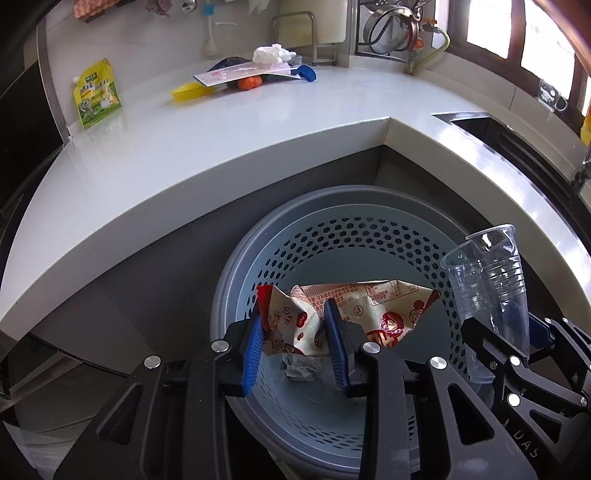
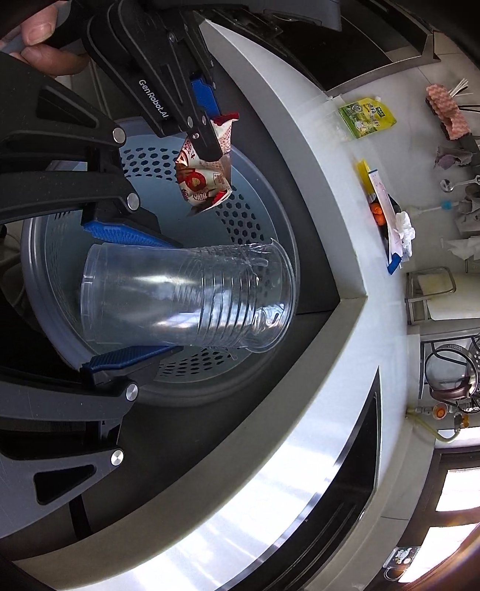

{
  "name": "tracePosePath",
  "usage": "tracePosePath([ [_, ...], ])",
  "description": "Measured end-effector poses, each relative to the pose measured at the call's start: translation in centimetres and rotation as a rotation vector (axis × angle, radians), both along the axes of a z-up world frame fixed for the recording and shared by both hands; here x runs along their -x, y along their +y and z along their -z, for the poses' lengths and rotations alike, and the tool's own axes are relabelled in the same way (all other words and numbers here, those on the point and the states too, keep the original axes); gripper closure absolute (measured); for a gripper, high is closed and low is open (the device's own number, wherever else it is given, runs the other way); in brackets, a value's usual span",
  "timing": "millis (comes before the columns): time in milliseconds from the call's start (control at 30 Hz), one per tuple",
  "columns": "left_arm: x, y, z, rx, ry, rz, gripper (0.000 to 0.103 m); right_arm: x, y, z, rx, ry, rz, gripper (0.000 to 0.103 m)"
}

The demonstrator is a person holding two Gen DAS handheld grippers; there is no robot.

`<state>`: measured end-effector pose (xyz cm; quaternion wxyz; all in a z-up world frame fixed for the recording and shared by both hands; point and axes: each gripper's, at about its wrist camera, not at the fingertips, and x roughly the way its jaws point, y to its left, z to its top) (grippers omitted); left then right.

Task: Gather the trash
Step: 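Carry the wrapper and cup over the basket with both tools, then open both tools, dropping the wrapper and cup into the basket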

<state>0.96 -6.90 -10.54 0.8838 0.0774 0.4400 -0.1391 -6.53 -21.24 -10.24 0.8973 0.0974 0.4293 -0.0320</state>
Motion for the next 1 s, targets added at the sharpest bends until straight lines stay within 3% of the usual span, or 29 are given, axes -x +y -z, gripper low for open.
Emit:
tracePosePath([
  [433, -0.3, -0.3, 1.0, -0.006, 0.030, 0.009, 0.063, -0.5, -0.7, 1.1, -0.027, 0.021, 0.001, 0.057],
  [733, -0.3, -0.1, 0.9, -0.014, 0.025, 0.002, 0.048, -0.3, -1.2, 0.8, -0.025, 0.005, 0.016, 0.050],
  [800, -0.2, -0.1, 0.8, -0.016, 0.021, -0.002, 0.039, -0.2, -1.2, 0.8, -0.023, 0.002, 0.019, 0.047],
  [1000, -0.2, -0.1, 0.7, -0.028, 0.014, 0.001, 0.037, 0.0, -1.4, 0.6, -0.020, -0.005, 0.026, 0.046],
])
